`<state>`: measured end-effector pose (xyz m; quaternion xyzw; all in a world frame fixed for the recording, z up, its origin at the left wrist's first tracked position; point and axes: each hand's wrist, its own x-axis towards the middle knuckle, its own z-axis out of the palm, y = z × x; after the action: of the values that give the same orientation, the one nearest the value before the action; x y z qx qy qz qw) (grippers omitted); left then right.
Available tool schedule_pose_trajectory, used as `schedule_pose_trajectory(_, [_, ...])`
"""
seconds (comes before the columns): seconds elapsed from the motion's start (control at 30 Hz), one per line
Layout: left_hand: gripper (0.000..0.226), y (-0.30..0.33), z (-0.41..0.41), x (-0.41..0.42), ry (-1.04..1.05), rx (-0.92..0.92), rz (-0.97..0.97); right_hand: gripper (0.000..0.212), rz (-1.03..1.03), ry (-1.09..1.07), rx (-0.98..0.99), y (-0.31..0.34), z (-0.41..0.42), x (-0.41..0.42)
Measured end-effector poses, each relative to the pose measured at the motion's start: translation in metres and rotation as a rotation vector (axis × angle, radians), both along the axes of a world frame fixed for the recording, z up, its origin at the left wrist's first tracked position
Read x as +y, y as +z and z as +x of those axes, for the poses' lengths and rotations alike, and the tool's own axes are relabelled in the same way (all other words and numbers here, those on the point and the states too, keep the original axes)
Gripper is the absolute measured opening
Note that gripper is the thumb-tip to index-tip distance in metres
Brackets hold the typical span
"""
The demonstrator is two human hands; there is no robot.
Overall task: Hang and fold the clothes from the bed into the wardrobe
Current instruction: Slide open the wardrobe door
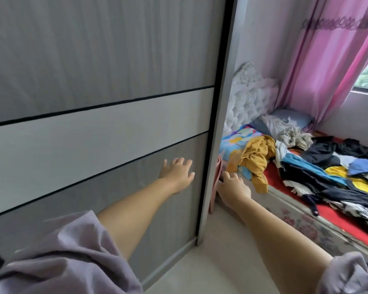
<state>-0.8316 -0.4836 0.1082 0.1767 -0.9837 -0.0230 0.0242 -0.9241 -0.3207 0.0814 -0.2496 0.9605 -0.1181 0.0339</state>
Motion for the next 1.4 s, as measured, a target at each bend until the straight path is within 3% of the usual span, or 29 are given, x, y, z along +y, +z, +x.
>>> schedule_pose_trajectory(0.1, [0.051, 0.02, -0.052, -0.031, -0.076, -0.021, -0.113, 0.039, -0.127, -0.019, -0.068, 0.005, -0.043, -0.037])
schedule_pose_trajectory(0.27, [0.051, 0.042, -0.124, -0.054, -0.317, -0.088, -0.437, 0.059, -0.556, -0.062, -0.41, 0.013, -0.099, -0.093])
schedule_pose_trajectory(0.4, [0.052, 0.07, -0.178, -0.073, -0.397, -0.05, -0.649, 0.067, -0.747, -0.055, -0.481, 0.03, -0.139, -0.137])
schedule_pose_trajectory(0.53, [0.053, 0.098, -0.24, -0.089, -0.42, -0.123, -0.851, 0.072, -0.856, -0.031, -0.547, 0.038, -0.188, -0.176])
schedule_pose_trajectory(0.63, [0.049, 0.108, -0.274, -0.091, -0.432, -0.153, -0.941, 0.075, -0.882, -0.105, -0.615, 0.034, -0.212, -0.2])
schedule_pose_trajectory(0.77, [0.051, 0.1, -0.294, -0.1, -0.411, -0.24, -1.024, 0.062, -0.954, -0.225, -0.652, 0.024, -0.232, -0.214])
schedule_pose_trajectory(1.07, [0.054, 0.091, -0.296, -0.11, -0.422, -0.223, -1.187, 0.057, -0.996, -0.317, -0.564, 0.016, -0.233, -0.216])
schedule_pose_trajectory(1.23, [0.053, 0.086, -0.271, -0.11, -0.405, -0.188, -1.276, 0.053, -1.01, -0.302, -0.504, 0.013, -0.21, -0.22])
schedule_pose_trajectory(1.4, [0.043, 0.09, -0.236, -0.104, -0.365, -0.174, -1.208, 0.052, -0.918, -0.221, -0.485, 0.011, -0.169, -0.22])
